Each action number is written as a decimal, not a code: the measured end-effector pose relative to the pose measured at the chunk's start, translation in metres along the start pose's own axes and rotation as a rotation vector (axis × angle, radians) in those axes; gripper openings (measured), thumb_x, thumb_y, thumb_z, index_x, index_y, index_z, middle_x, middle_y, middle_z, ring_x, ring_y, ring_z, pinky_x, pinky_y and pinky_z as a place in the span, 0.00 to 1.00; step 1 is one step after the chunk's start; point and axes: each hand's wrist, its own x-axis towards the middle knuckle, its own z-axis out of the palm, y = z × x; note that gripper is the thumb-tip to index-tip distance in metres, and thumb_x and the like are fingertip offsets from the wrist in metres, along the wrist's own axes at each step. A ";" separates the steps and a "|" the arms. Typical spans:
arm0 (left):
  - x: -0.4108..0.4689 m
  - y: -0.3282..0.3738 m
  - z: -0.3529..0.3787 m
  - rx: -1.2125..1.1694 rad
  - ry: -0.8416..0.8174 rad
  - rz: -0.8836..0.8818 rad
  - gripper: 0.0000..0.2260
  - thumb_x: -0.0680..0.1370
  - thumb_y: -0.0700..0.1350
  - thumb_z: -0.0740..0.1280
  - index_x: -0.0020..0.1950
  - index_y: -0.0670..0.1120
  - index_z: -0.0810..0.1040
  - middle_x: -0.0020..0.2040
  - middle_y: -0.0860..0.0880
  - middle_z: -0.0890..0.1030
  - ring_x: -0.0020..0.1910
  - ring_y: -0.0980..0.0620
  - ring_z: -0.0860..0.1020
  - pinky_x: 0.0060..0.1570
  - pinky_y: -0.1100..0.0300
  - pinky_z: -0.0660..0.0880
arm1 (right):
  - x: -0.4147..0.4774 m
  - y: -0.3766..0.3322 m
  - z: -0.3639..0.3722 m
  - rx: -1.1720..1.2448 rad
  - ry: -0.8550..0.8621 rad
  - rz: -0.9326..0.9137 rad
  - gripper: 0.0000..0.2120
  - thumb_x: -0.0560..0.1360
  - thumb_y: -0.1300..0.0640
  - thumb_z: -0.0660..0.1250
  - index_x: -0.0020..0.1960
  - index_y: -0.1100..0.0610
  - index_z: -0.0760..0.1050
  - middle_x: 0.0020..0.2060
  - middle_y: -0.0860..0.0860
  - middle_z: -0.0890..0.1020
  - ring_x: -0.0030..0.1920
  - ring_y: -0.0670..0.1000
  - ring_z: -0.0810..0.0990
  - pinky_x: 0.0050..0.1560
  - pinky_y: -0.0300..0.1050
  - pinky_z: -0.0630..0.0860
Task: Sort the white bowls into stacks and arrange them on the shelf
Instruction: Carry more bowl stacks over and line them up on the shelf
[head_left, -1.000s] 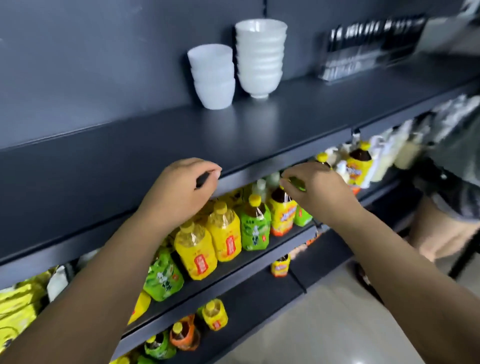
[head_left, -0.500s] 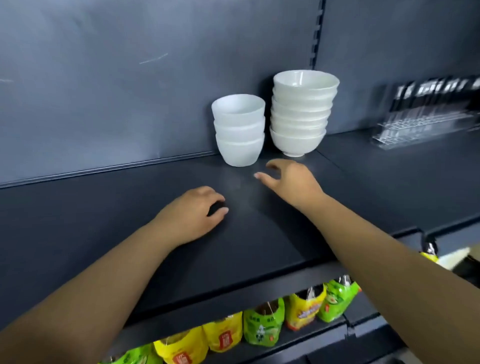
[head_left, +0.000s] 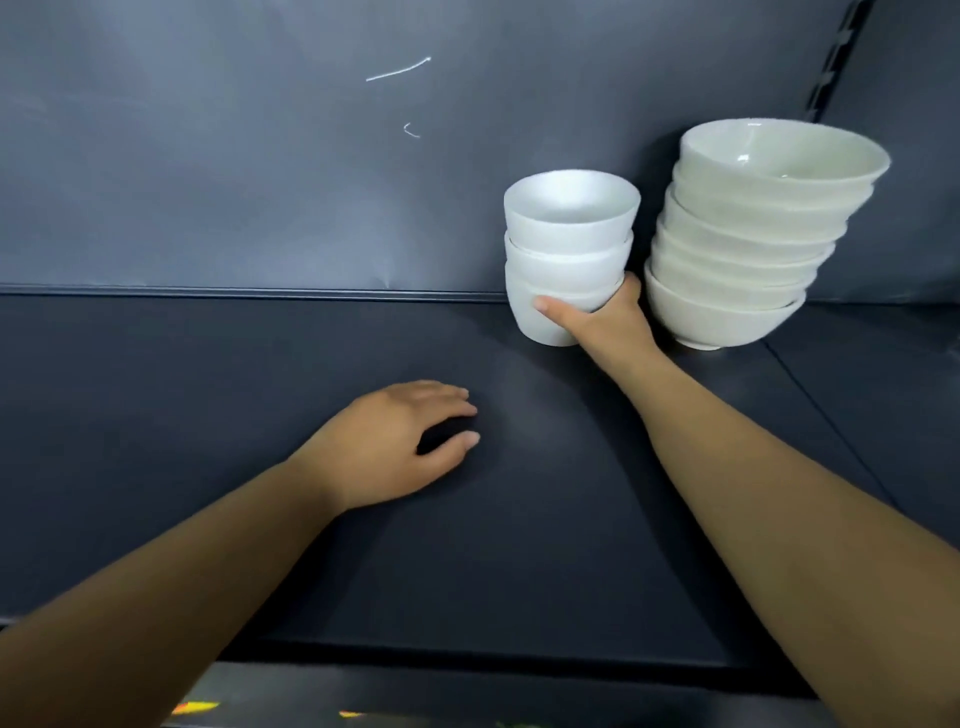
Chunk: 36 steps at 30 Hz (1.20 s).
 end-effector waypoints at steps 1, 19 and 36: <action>0.000 0.000 0.000 -0.010 -0.005 -0.003 0.38 0.65 0.68 0.44 0.66 0.52 0.72 0.69 0.56 0.70 0.69 0.60 0.64 0.61 0.74 0.52 | 0.001 0.001 -0.001 0.015 -0.015 -0.005 0.44 0.63 0.46 0.76 0.70 0.56 0.55 0.65 0.48 0.69 0.63 0.49 0.70 0.61 0.45 0.69; -0.011 0.009 -0.002 -0.529 0.059 -0.076 0.35 0.70 0.67 0.61 0.73 0.53 0.58 0.68 0.61 0.67 0.65 0.70 0.66 0.64 0.71 0.63 | -0.085 -0.012 -0.032 -0.044 -0.510 -0.182 0.39 0.62 0.49 0.75 0.67 0.51 0.60 0.59 0.40 0.71 0.60 0.40 0.70 0.53 0.27 0.70; -0.025 0.051 0.006 -1.232 0.257 -0.084 0.47 0.55 0.71 0.72 0.68 0.56 0.58 0.69 0.53 0.68 0.68 0.56 0.68 0.69 0.51 0.64 | -0.138 -0.025 -0.017 0.407 -0.427 -0.297 0.49 0.49 0.28 0.72 0.63 0.45 0.56 0.59 0.40 0.70 0.54 0.30 0.73 0.51 0.27 0.71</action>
